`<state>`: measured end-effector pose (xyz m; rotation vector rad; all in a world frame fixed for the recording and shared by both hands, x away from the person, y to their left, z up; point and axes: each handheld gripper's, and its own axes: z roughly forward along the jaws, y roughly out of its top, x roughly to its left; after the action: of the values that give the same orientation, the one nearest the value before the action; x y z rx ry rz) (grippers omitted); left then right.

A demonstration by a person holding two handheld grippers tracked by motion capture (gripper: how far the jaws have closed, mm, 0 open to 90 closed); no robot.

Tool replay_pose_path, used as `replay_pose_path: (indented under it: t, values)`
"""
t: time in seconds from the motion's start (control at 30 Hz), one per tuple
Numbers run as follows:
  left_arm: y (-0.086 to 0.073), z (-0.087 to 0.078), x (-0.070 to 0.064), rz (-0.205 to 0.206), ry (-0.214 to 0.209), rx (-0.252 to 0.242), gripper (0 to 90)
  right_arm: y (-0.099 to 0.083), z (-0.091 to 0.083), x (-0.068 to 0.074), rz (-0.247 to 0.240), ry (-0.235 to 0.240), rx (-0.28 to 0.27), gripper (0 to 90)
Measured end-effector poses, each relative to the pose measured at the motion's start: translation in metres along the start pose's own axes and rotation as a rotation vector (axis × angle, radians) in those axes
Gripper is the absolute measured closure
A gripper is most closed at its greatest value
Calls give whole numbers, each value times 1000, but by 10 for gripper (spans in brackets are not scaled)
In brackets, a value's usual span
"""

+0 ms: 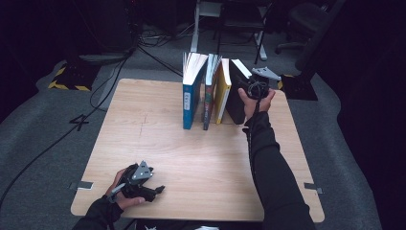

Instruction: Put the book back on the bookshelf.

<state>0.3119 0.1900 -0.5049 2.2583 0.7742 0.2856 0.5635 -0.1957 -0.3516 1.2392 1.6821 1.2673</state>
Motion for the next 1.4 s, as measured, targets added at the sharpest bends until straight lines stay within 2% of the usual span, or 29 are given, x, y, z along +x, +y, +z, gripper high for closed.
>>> replay_pose_path:
  t: [0.1, 0.23, 0.33, 0.6, 0.83, 1.0, 1.07, 1.17, 1.4]
  values:
    - [0, 0, 0, -2, -1, 1, 188, -5, 6, -2, 12, -5, -8, 536]
    - [0, 0, 0, -3, -3, 1, 187, -11, 13, -1, -3, -11, -16, 535]
    - [0, 0, 0, 6, -5, 3, 184, -17, 14, -2, 13, -11, -22, 534]
    - [1, 0, 0, 8, -5, 6, 182, -22, 9, 1, -38, -13, -1, 526]
    - [1, 1, 0, 6, -5, 4, 182, -30, -1, 1, -77, 9, 22, 511]
    - [2, 2, 1, 7, -3, 3, 181, -32, -4, -2, -59, 30, 23, 497]
    - [2, 1, 1, 11, -3, 4, 181, -31, -6, -4, -61, 57, 35, 474]
    - [2, 2, 1, 12, -4, 4, 181, -32, -13, -10, -16, 96, 29, 457]
    - [2, 2, 1, 10, -3, 3, 182, -41, -29, -11, -51, 118, 9, 450]
